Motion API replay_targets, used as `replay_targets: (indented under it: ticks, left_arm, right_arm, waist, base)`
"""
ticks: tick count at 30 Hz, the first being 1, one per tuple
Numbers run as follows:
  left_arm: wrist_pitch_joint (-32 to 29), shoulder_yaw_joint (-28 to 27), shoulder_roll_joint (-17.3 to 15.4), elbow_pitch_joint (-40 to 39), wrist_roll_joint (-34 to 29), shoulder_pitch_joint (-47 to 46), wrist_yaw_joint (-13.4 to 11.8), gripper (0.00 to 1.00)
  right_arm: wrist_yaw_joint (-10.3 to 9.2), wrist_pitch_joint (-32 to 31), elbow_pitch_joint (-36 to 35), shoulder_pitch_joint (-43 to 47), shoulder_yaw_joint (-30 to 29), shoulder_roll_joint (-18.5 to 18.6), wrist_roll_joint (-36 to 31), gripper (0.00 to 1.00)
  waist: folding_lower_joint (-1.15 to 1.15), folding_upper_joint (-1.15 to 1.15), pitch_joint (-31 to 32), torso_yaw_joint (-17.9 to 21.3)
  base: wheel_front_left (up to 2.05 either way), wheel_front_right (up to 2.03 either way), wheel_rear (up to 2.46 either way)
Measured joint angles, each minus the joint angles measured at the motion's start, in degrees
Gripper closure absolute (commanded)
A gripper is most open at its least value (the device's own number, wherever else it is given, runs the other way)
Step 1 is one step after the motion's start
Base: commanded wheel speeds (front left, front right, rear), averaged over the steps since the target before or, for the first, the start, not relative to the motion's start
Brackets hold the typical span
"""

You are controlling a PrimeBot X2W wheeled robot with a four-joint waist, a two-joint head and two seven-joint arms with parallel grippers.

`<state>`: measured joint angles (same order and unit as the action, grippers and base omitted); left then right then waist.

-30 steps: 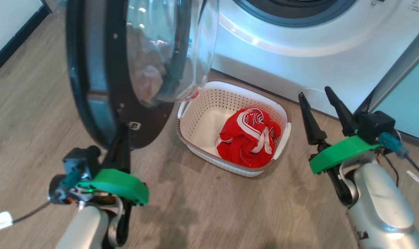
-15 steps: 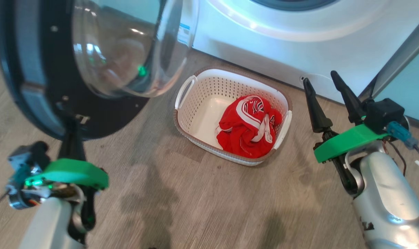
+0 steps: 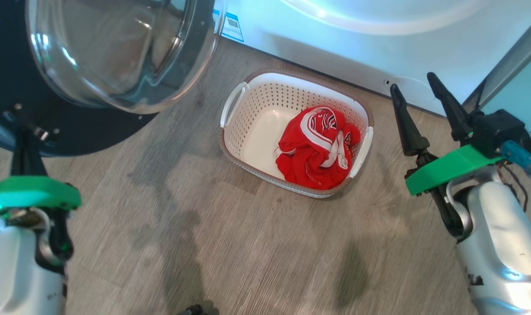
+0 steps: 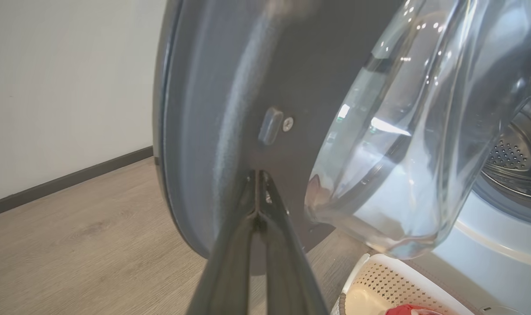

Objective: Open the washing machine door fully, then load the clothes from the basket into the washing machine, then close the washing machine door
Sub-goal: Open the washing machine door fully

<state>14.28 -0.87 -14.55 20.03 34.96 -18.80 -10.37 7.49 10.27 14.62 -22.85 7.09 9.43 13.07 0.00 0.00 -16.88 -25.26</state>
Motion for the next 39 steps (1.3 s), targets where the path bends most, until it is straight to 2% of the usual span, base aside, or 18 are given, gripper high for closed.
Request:
replay_targets:
  ticks: [11, 22, 30, 39]
  left_arm:
    - [0.2, -10.5, 0.1, 8.9, -3.4, -6.3, 5.2, 1.0]
    - [0.2, -18.2, 0.0, 14.5, -8.8, -10.5, 9.1, 1.0]
    - [0.2, -21.3, 4.4, 10.4, -13.5, -9.1, 11.9, 1.0]
    - [0.2, -19.8, 9.9, -1.7, -17.7, 3.3, 13.2, 0.98]
  right_arm:
    - [0.0, -3.1, -5.2, -0.2, -0.1, 0.4, -0.9, 0.0]
    - [0.0, -3.1, -5.7, -0.2, -0.2, 0.5, -0.9, 0.0]
    - [0.0, -2.9, -5.2, -0.2, -0.5, 0.2, -0.9, 0.0]
    - [0.0, -1.2, -3.4, 0.3, -1.3, -0.6, -0.6, 0.0]
  waist:
    - [0.0, 0.0, -2.0, 0.7]
    - [0.0, 0.0, -2.3, 1.5]
    - [0.0, 0.0, -1.0, 1.3]
    - [0.0, 0.0, 1.6, 1.7]
  base:
    - [0.0, 0.0, 0.0]
    - [0.0, 0.0, 0.0]
    - [0.0, 0.0, 0.0]
    - [0.0, 0.0, 0.0]
